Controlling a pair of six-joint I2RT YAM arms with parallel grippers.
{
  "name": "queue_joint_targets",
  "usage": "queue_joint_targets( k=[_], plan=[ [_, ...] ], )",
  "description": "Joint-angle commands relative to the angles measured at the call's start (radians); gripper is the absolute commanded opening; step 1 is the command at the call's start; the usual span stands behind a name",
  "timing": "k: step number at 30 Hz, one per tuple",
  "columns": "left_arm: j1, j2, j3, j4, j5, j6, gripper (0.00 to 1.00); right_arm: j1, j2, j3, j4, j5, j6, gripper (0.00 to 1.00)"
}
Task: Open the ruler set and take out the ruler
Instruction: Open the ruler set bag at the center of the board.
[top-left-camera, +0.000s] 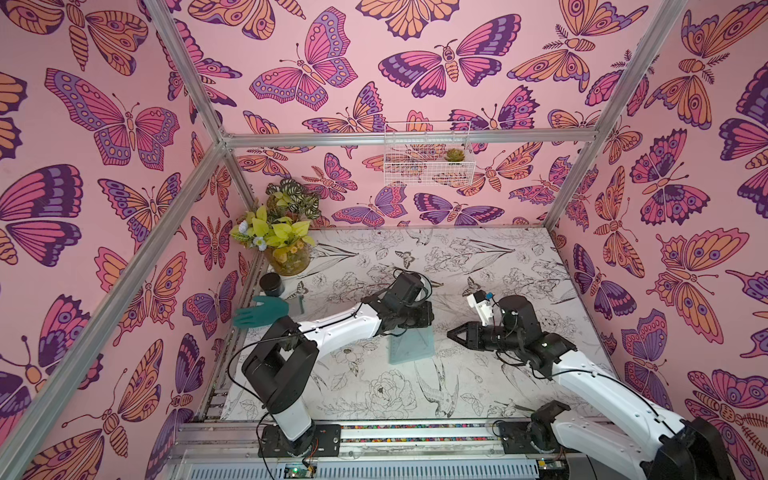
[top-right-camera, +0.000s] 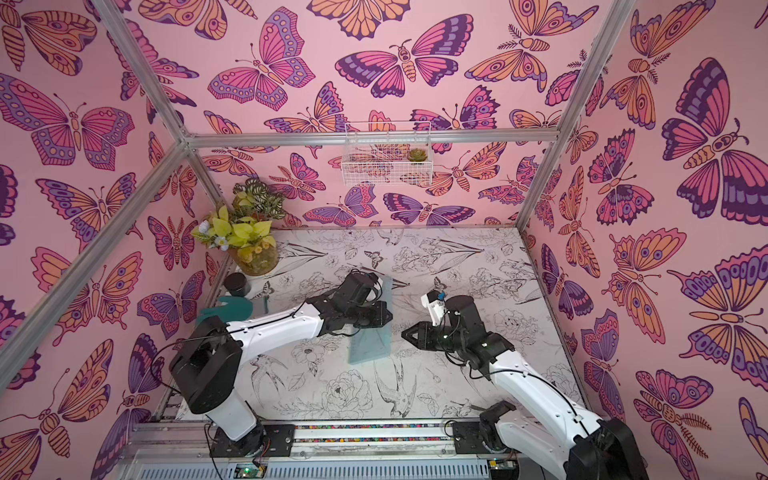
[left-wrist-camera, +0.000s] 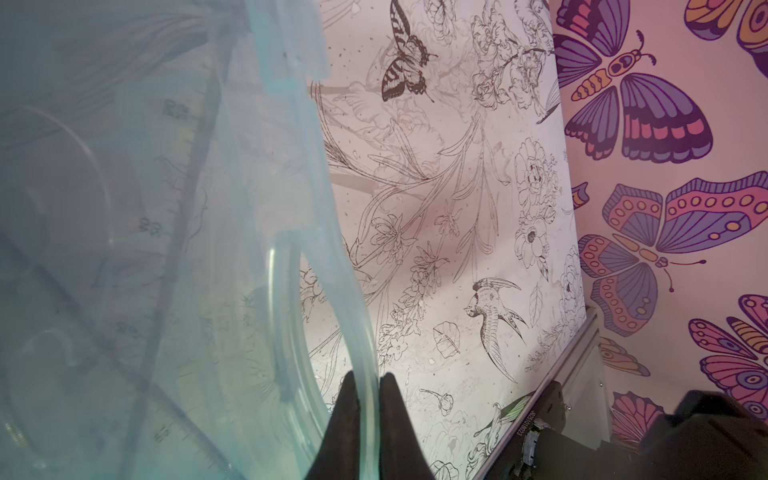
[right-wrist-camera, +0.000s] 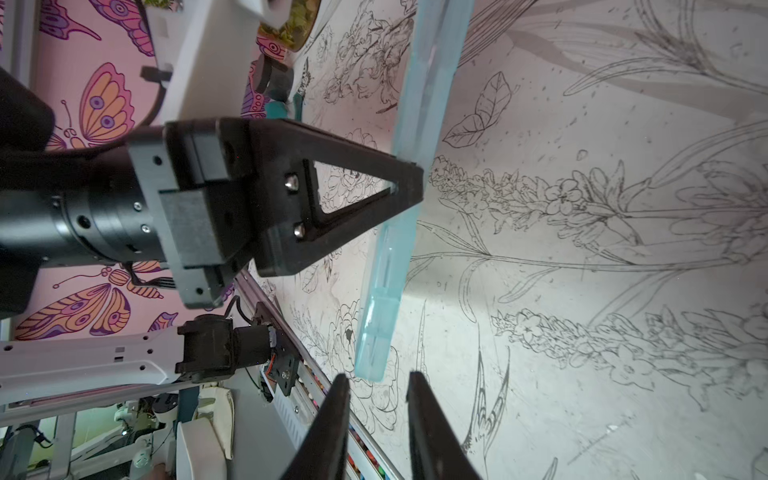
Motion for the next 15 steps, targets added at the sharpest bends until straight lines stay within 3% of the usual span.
queue_joint_targets(
  k=[1,9,15],
  plan=[
    [0.006,-0.008,0.026,0.010,0.017,-0.014,0.00,0.007,0.017,-0.019,0.082,-0.046,0.029,0.26],
    [0.006,-0.051,-0.013,0.025,0.012,-0.008,0.00,0.029,0.036,-0.040,0.122,-0.035,0.051,0.38],
    [0.005,-0.064,-0.020,0.035,0.016,-0.010,0.00,0.087,0.084,-0.036,0.157,-0.004,0.064,0.39]
  ],
)
